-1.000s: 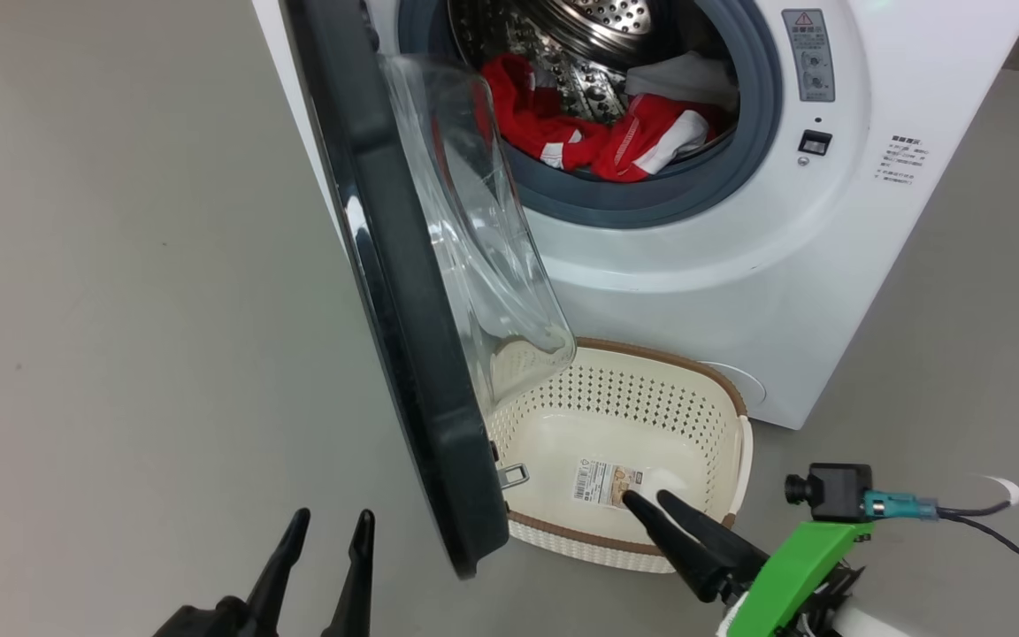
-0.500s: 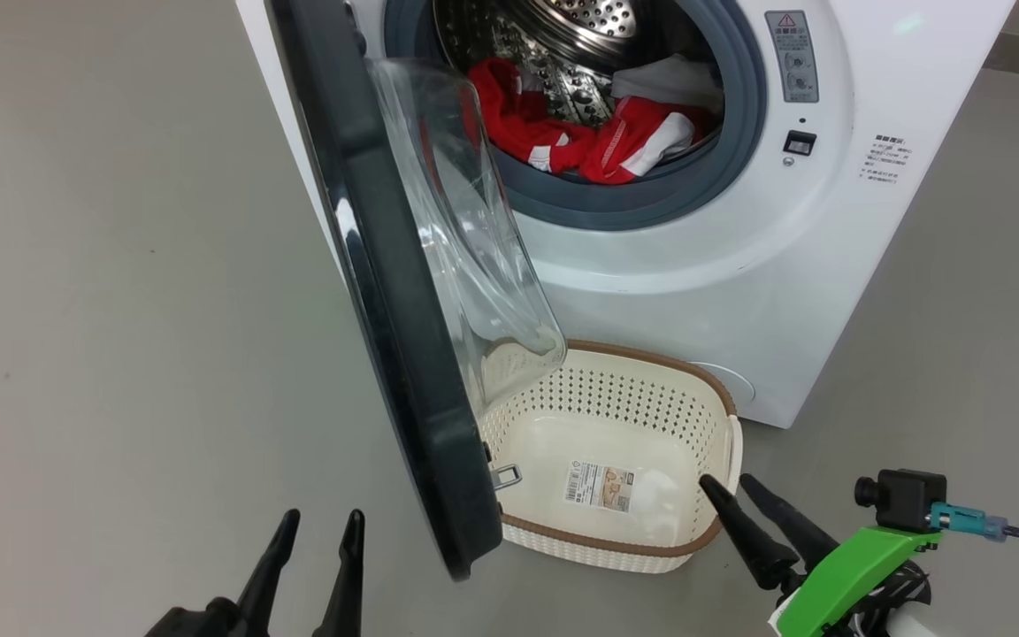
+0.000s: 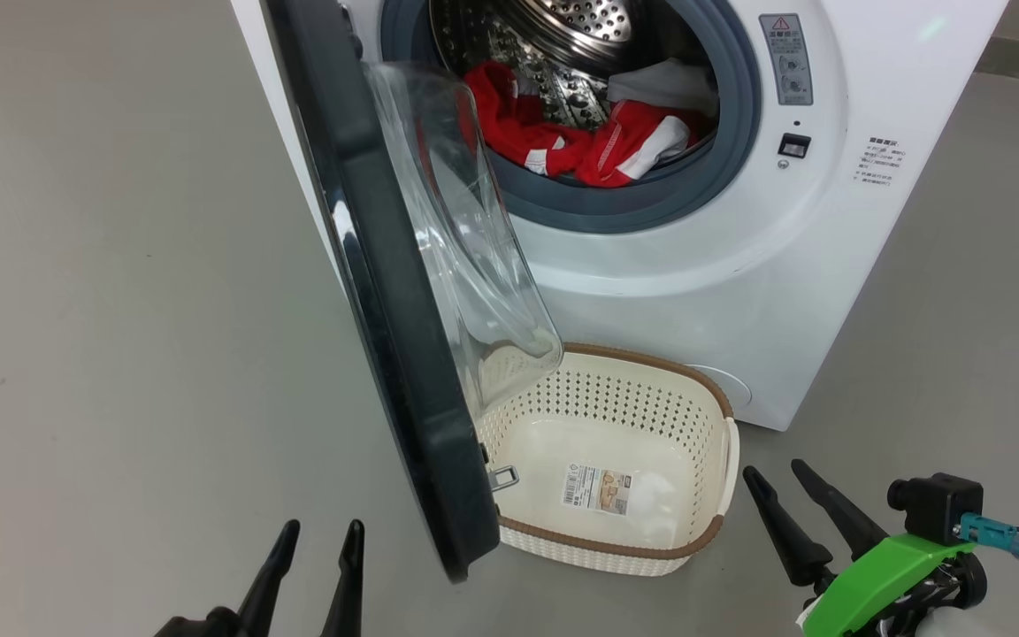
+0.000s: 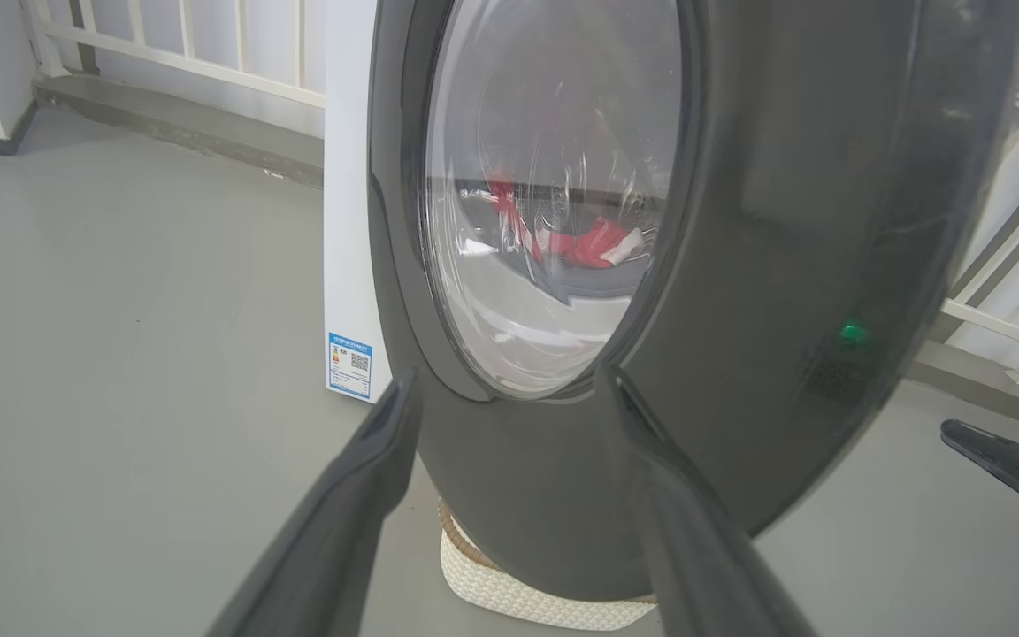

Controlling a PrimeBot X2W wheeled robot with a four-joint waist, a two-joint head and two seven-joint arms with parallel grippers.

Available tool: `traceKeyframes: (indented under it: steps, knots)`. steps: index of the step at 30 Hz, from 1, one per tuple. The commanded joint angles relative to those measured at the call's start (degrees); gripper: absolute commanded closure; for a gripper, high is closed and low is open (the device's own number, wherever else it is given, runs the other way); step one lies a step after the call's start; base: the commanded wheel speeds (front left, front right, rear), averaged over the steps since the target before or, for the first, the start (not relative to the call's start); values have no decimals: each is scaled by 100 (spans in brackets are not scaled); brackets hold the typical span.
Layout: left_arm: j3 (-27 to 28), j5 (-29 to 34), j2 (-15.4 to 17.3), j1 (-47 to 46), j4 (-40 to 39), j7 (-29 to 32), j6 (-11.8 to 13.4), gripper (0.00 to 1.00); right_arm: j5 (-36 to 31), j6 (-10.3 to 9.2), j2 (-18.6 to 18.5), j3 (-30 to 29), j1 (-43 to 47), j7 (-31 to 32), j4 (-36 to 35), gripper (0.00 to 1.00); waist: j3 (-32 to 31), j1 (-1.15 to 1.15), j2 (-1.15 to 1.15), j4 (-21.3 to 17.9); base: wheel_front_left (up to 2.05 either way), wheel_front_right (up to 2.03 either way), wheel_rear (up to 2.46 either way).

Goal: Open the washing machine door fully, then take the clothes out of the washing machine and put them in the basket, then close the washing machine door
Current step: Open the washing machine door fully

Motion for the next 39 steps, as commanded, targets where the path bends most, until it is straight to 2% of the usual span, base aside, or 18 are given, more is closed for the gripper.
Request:
traceKeyframes:
  steps: [1,10,16,22,30,39]
  knots:
    - [197,69,39,-61,-142,-69,31,0,-159,43,-1,7,68,-70,-99,0,-1,0,0,-2,0,0,0]
    - [208,77,39,-69,-151,-69,26,0,-1451,43,253,-663,412,-70,-140,0,11,0,0,-9,0,0,0]
    - [223,81,39,-94,-166,-69,44,0,-2408,43,486,-1414,621,-70,-449,0,41,0,0,-21,0,0,0]
    - [248,85,39,-112,-176,-69,85,0,-3075,43,739,-2025,810,-70,-788,0,55,0,0,-31,0,0,0]
    - [260,98,39,-143,-194,-69,109,0,-3539,43,1006,-2602,970,-70,-1247,0,55,0,0,-37,0,0,0]
    - [250,89,39,-157,-207,-69,125,0,-3670,43,1136,-2748,1156,-70,-1342,0,83,0,0,-18,0,0,0]
